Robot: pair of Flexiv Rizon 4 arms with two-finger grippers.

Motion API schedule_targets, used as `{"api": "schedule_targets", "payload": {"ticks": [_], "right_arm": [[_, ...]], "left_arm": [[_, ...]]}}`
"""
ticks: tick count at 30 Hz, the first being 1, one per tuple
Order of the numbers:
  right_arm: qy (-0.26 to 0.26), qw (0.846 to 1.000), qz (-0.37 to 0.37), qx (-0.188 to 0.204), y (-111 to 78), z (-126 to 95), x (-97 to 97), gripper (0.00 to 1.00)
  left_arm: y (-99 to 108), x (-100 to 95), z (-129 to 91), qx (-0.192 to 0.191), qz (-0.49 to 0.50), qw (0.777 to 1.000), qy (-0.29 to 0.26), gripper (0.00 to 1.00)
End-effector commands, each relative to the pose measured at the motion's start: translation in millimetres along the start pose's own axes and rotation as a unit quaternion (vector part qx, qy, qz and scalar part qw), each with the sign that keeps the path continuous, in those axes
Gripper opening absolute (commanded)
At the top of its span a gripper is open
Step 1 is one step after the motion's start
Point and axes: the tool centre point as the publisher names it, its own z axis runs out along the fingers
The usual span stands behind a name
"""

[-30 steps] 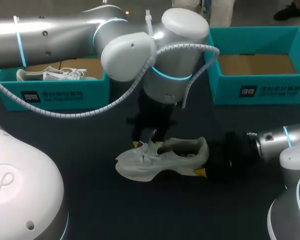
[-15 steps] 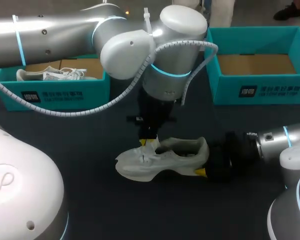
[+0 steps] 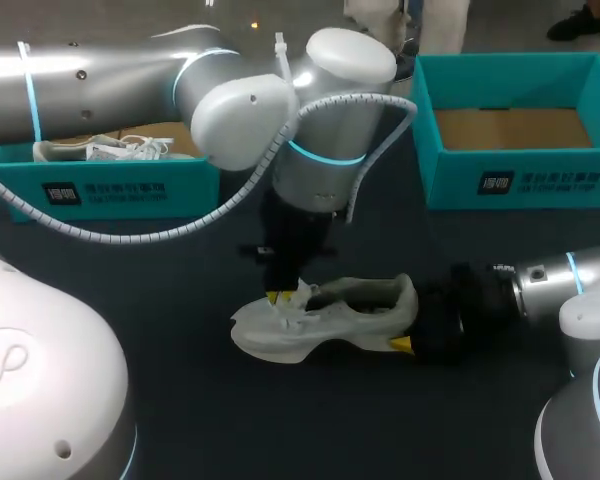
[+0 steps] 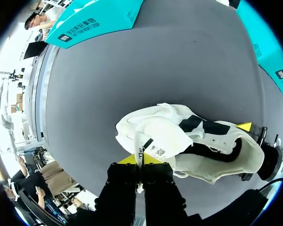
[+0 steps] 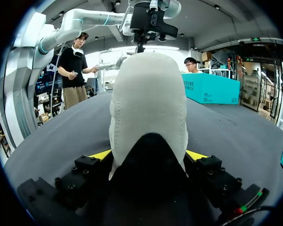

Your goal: Take the shoe out of the shoebox, open the shoe tongue, remove and reinsert the insole, then place the shoe into the shoebox

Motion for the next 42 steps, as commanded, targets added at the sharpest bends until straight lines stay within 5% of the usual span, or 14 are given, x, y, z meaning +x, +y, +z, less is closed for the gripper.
{"api": "schedule_targets", "payload": {"ticks": [1,6,9,14,17,21,29,32,34,42], "right_arm": [[-0.001,1.000,0.000,0.002,-3.3,4,0.2,0.00],[-0.001,1.000,0.000,0.002,-3.3,4,0.2,0.00],[-0.001,1.000,0.000,0.002,-3.3,4,0.2,0.00],[-0.001,1.000,0.000,0.002,-3.3,4,0.2,0.00],[-0.001,1.000,0.000,0.002,-3.3,4,0.2,0.00],[-0.001,1.000,0.000,0.002,-3.3,4,0.2,0.00],[-0.001,1.000,0.000,0.002,-3.3,4,0.2,0.00],[-0.001,1.000,0.000,0.002,-3.3,4,0.2,0.00],[-0.001,1.000,0.000,0.002,-3.3,4,0.2,0.00],[-0.001,1.000,0.000,0.002,-3.3,4,0.2,0.00]], "left_arm": [[1,-6.3,18,-0.013,-0.029,0.999,0.023,0.00],[1,-8.0,27,-0.021,-0.022,0.999,0.037,0.04],[2,-9.6,26,-0.019,-0.015,0.999,0.048,0.27],[2,-9.3,19,-0.012,-0.007,0.998,0.055,0.31],[3,-8.5,12,-0.003,0.003,0.998,0.064,0.49],[6,-8.0,-3,0.021,0.027,0.996,0.079,1.00],[5,-4.8,-43,0.078,0.116,0.984,0.112,1.00],[14,-2.6,-62,0.123,0.245,0.955,0.115,1.00],[24,-2.7,-72,0.151,0.364,0.915,0.084,1.00],[24,-2.7,-72,0.151,0.364,0.915,0.084,1.00]]}}
